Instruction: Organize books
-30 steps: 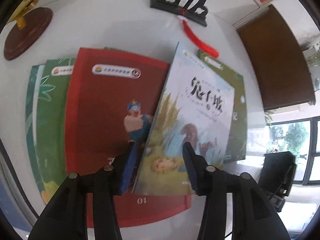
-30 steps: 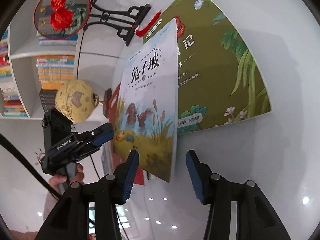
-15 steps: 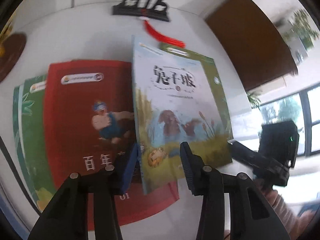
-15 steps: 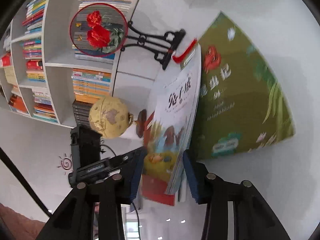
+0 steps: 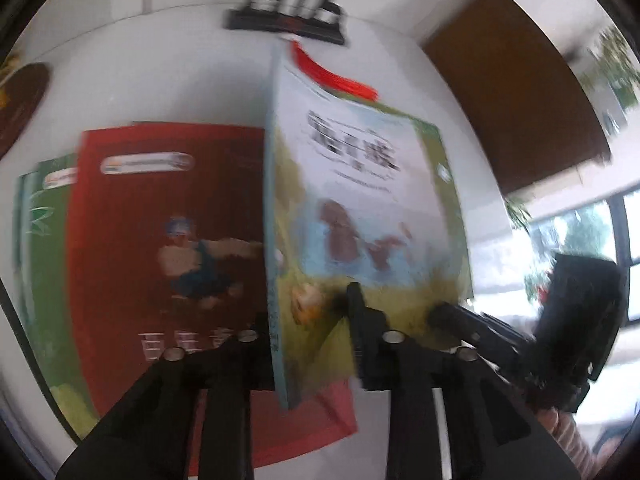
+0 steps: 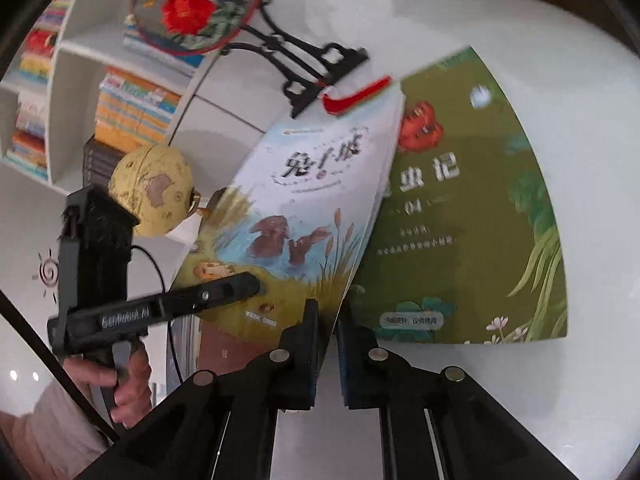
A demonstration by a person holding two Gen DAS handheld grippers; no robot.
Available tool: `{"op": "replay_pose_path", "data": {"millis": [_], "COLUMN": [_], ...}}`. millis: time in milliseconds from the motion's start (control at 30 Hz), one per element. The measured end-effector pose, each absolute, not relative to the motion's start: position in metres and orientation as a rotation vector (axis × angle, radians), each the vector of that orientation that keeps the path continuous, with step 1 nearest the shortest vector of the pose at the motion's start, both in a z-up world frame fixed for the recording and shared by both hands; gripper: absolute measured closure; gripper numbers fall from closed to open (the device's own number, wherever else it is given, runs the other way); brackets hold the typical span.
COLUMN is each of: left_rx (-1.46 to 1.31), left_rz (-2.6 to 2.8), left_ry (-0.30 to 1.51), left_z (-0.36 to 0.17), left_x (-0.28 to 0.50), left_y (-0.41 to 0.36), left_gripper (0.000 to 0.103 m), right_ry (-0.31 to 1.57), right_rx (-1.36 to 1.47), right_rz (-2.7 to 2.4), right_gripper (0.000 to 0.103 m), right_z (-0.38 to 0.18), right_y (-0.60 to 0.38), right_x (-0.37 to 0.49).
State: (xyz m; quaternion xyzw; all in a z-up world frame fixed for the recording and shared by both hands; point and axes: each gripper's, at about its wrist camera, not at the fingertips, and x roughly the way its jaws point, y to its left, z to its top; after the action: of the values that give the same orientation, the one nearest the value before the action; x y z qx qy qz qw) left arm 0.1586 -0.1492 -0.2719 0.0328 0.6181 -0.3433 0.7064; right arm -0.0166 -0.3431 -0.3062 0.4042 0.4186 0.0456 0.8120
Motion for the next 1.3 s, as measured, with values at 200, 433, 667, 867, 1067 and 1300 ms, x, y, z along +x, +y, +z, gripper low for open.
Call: {"op": "replay_pose_path", "data": {"millis": [200, 433, 667, 867, 1067, 1300], "left_rx": [0.281, 0.282, 0.261, 0.317, 0.309, 0.294], "left_rz": [-0.749, -0.806, -0.773, -0.761, -0.765, -0.739], "left_ry": [1.251, 1.308, 1.279, 1.212, 1.135, 1.082], "left_z": [-0.259, -0.269, -0.269, -0.258, -0.232, -0.203], "left_x": [0.149, 0.141, 0.141, 0.133, 0.124, 0.116], "left_y": [-0.155, -0.168, -0.169, -0.175, -0.161, -0.132], "left_gripper": [0.092, 0.092, 0.092, 0.092, 0.092, 0.092], "right_ry": [0.907, 0.914, 0.926, 0.869, 0.801, 0.777], "right_rx": [0.767, 0.739, 0.849, 0.757, 0.547, 0.457], "right_rz": [0.086, 0.096, 0.030, 0.005, 0.059, 0.117], "right_gripper": [0.095, 0.095, 0.084, 0.095, 0.095, 0.094], "right_z": [-0.288, -0.279, -0.300, -0.288, -0.245, -0.219], "right_y": [-0.344, -0.336, -0.352, -0.343, -0.319, -0.297], "right_x": [-0.010, -0.002, -0.006, -0.004, -0.004, -0.002]}}
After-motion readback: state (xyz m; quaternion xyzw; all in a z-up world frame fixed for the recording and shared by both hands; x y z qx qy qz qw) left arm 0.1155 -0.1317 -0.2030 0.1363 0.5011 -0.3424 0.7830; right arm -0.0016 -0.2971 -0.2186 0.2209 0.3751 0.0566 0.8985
